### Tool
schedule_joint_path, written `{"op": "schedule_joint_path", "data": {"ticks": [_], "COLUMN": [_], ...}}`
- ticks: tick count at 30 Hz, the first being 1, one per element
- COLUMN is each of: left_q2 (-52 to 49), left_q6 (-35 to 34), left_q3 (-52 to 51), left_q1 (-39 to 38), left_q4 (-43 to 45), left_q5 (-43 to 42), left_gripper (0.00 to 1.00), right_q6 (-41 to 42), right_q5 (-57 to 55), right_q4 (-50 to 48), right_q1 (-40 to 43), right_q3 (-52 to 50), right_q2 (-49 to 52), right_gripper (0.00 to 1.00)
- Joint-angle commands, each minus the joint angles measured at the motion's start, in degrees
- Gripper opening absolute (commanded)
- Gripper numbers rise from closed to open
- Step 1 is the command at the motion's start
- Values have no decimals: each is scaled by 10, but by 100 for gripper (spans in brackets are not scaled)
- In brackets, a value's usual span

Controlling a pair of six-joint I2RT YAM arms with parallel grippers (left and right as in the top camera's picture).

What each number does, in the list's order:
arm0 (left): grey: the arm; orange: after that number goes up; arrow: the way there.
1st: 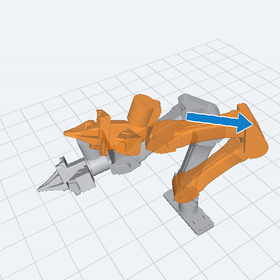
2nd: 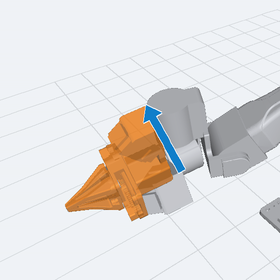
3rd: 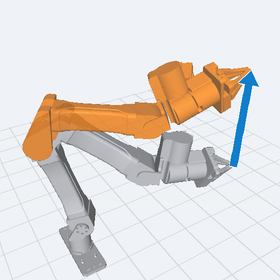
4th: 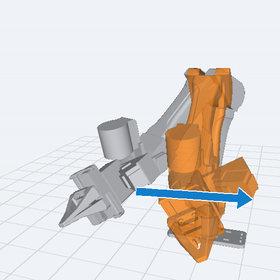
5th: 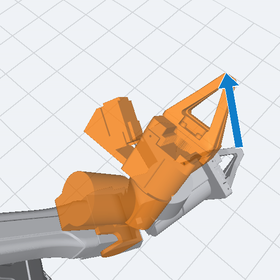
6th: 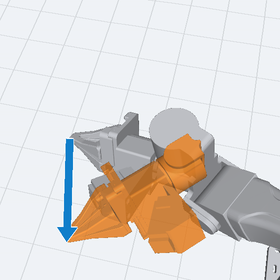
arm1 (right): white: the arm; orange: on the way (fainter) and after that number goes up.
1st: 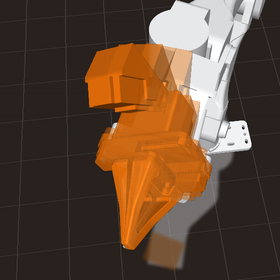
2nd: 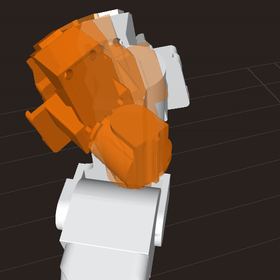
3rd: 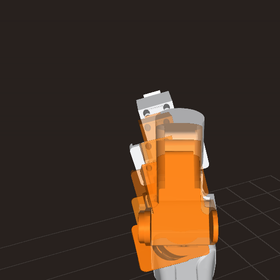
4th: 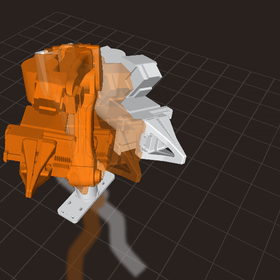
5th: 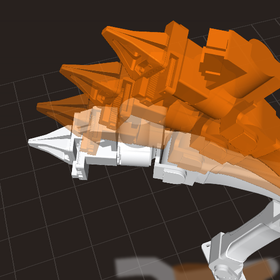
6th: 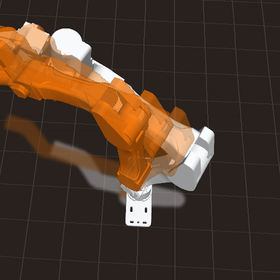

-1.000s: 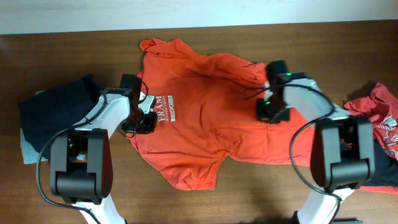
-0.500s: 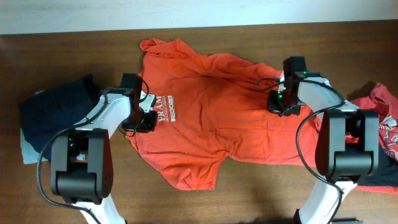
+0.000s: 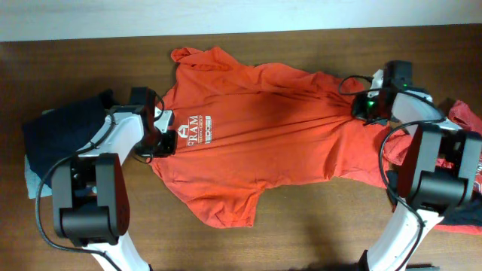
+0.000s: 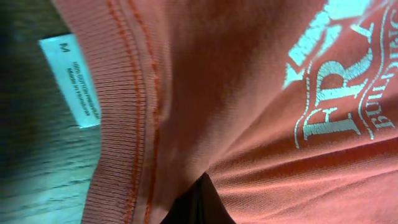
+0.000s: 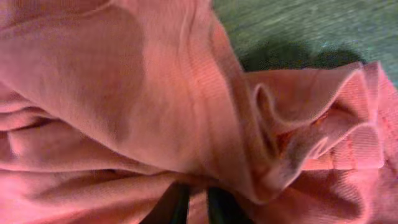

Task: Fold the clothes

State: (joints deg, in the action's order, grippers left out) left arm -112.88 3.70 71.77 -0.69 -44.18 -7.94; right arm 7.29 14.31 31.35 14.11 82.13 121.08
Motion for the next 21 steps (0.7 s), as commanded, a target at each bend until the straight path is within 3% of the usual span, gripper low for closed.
{"op": "schedule_joint_path", "data": {"ticks": [1,7,11,17,21], "left_q2": [-35,-32,-31,-44,-81], "left_q6": [12,11,12,58,89], "left_q3": [17,142,227,241,240], "left_q1": [17,14,14,-9,-37], "left_q4": [-5,-112,-153,-114,-89], "left_q5": [67,67,63,35,16], "left_gripper": [1,6,9,3,0], "right_q6": [-28,-41,-41,-35,25], "right_q5": [50,82,82,66,-2], "right_q4": [10,148,258,310,306], "right_q1": [6,5,0,-45,-87], "right_q3": [30,129,205,217,196], "right_q2": [14,13,13,14,15], "right_gripper": [26,36,37,15,11]}}
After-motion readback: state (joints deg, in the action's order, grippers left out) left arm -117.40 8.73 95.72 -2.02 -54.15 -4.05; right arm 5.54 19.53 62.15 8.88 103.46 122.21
